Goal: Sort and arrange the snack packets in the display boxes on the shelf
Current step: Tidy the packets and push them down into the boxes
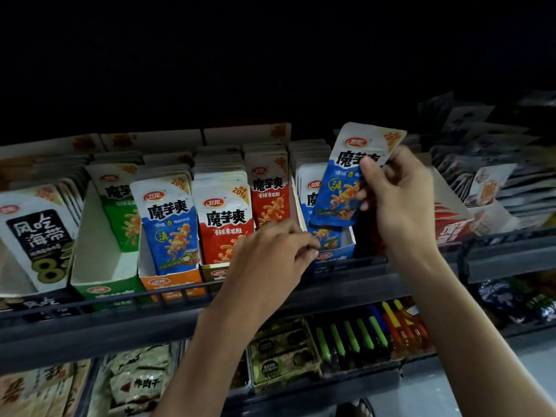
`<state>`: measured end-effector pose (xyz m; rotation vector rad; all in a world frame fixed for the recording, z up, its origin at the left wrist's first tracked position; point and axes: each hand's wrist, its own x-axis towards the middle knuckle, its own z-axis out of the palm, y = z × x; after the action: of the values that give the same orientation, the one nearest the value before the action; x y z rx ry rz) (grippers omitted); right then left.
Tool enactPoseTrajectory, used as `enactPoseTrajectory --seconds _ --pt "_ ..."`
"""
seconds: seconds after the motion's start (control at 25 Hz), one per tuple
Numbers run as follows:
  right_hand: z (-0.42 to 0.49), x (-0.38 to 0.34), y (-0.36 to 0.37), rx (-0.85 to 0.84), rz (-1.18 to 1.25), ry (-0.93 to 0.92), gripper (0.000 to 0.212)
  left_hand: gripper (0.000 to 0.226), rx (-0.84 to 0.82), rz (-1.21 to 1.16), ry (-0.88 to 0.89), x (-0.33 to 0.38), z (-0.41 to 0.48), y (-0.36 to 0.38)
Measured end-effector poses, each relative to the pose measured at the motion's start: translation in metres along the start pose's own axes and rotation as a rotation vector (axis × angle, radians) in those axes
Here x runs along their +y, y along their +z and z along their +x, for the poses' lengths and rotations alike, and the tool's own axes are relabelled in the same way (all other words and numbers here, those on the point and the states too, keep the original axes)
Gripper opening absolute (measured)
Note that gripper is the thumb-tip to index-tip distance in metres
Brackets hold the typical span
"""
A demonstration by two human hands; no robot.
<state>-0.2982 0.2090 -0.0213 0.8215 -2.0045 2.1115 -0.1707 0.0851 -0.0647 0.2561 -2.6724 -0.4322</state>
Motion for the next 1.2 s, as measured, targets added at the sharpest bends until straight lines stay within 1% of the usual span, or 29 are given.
enactPoseTrajectory --seconds 0.08,0.24,0.44,0.52,0.6,0.76,0.84,0.96,1.0,1.04,1.2 --pt "-0.001 0.000 0.002 -0.028 0.001 0.006 0.007 0.021 0.000 -0.002 0.003 0.000 0.000 0.000" --pt "-0.001 0.000 0.004 -0.021 0.002 0.002 0.007 0.021 -0.016 -0.015 0.002 -0.001 0.000 0.000" --pt "0.002 0.005 0.000 -0.040 -0.058 0.012 0.014 0.019 -0.014 -0.019 -0.005 -0.002 0.001 0.001" --pt "0.003 0.006 -0.003 -0.048 -0.080 0.006 0.012 0.019 -0.017 -0.020 -0.009 -0.002 0.001 0.001" --pt "0.001 0.006 -0.002 -0.080 -0.162 -0.020 0.009 0.018 -0.014 -0.023 -0.013 -0.003 0.002 0.002" --pt "-0.005 0.012 0.003 -0.223 -0.403 -0.021 0.009 0.018 -0.010 -0.030 -0.019 -0.002 0.002 0.002" --pt "-0.003 0.016 0.001 -0.234 -0.475 -0.010 0.009 0.018 -0.014 -0.027 -0.021 -0.002 0.002 0.001" --pt "0.001 0.023 0.000 -0.232 -0.642 -0.047 0.012 0.018 0.002 -0.028 -0.012 -0.002 0.001 0.001" --pt "0.002 0.026 0.001 -0.220 -0.682 -0.054 0.014 0.018 0.005 -0.026 -0.009 -0.002 0.001 0.001" --pt "0.002 0.029 0.001 -0.203 -0.702 -0.058 0.021 0.018 0.006 -0.024 -0.007 -0.002 0.001 0.001" --pt "-0.006 0.026 0.005 -0.116 -0.711 -0.104 0.059 0.018 0.011 -0.021 0.000 -0.001 0.001 0.001"
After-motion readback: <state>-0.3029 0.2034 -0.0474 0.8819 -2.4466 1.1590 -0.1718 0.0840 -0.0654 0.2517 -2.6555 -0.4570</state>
